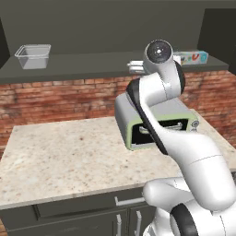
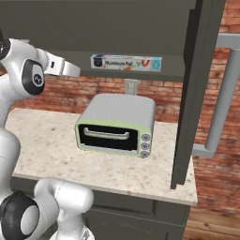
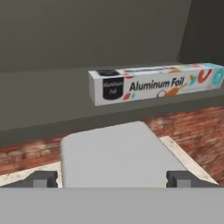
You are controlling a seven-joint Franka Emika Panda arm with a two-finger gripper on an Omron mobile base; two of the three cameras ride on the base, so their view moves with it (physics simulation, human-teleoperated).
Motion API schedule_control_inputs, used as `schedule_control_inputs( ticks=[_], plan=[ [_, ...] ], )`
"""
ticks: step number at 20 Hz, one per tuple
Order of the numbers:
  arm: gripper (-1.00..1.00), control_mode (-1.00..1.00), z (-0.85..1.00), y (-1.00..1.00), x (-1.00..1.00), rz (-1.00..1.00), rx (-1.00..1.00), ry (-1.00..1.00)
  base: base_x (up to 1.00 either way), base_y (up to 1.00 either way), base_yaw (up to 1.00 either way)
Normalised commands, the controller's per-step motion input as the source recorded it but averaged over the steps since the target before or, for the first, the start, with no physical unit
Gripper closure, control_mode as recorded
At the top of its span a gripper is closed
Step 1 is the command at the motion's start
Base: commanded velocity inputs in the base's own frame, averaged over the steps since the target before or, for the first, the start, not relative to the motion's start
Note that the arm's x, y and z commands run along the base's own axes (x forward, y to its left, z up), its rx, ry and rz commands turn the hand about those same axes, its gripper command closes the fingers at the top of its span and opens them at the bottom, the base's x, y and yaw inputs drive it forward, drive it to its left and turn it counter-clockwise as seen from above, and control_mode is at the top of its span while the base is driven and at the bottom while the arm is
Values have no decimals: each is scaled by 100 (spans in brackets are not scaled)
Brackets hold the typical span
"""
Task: Retrieve the tupperware and aluminum foil from the cabinet and place them on the dining counter near the plate with lemon and carrot to prepare for storing leftovers.
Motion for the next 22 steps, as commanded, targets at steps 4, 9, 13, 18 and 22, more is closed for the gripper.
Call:
schedule_control_inputs(
  ticks=[4, 9, 13, 18, 22],
  plan=[
    [-100, -100, 8, 0, 34, -17, 1, 2, 0, 0, 0],
    [-100, -100, 0, 0, 34, -9, 0, 0, 0, 0, 0],
    [-100, -100, 0, 0, 45, -9, 0, 0, 0, 0, 0],
    [-100, -100, 0, 0, 50, -9, 0, 0, 0, 0, 0],
    [-100, -100, -2, 0, 58, -10, -1, 0, 0, 0, 0]
  ],
)
